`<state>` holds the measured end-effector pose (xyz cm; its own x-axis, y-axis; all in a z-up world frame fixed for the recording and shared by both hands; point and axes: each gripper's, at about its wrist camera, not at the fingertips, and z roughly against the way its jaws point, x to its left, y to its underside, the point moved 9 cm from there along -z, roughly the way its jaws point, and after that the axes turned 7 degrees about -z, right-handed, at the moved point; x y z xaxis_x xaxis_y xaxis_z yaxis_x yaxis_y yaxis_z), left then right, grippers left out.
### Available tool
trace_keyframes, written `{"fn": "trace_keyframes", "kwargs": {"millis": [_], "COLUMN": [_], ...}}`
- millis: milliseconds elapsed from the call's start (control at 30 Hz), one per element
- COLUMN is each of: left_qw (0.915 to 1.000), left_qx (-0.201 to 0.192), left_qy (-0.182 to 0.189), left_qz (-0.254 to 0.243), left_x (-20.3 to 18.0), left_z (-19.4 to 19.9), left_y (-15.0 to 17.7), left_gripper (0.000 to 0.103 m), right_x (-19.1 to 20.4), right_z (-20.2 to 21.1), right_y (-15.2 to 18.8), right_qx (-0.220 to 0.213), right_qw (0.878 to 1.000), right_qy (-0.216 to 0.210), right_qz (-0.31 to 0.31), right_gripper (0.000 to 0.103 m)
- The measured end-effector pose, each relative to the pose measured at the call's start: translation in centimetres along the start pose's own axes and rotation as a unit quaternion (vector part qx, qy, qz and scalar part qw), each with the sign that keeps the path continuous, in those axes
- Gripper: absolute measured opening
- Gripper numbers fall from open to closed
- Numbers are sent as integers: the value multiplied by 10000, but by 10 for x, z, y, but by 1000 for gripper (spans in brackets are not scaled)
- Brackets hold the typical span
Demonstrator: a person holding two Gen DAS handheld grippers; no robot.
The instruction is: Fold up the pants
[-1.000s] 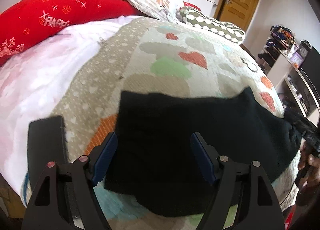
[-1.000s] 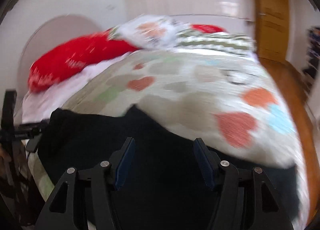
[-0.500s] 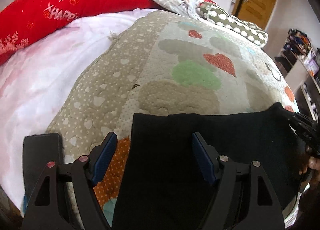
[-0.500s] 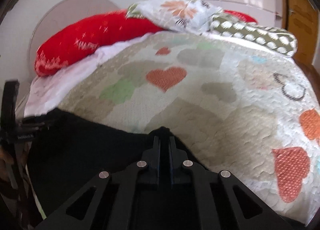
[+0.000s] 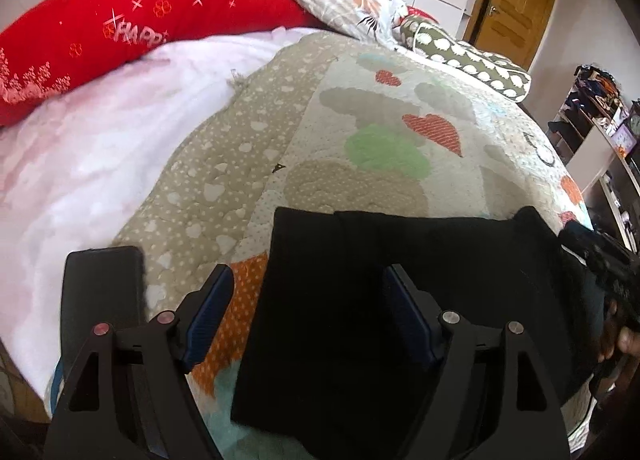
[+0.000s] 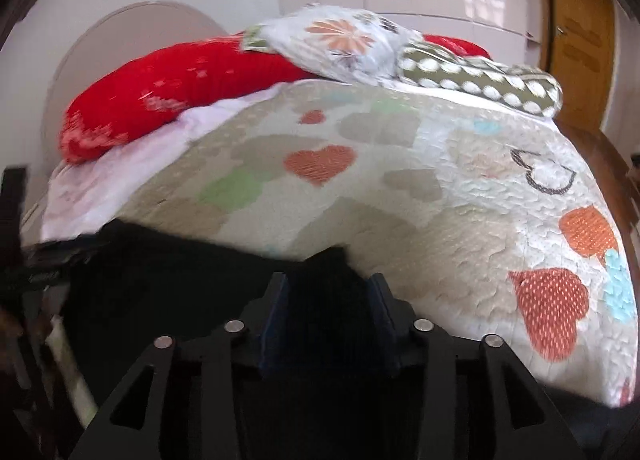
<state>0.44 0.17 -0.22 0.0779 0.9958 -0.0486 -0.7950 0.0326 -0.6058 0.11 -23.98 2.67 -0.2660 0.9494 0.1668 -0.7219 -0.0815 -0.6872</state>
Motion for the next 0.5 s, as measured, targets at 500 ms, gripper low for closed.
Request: {"fn": "trace_keyframes", "kwargs": {"millis": [500], "left_qw": [9987], "left_qx": [-306], "left_qy": [-22], "left_qz": [-416], "left_x": [-42], "left_z": [33], "left_y": [29], "left_gripper": [78], "right_x": [23], "right_z": [14], "right_y": [78], "right_qx": [433], "right_qw": [9990], "right_qy": [108], "right_qz": [0], "right_gripper": [56]}}
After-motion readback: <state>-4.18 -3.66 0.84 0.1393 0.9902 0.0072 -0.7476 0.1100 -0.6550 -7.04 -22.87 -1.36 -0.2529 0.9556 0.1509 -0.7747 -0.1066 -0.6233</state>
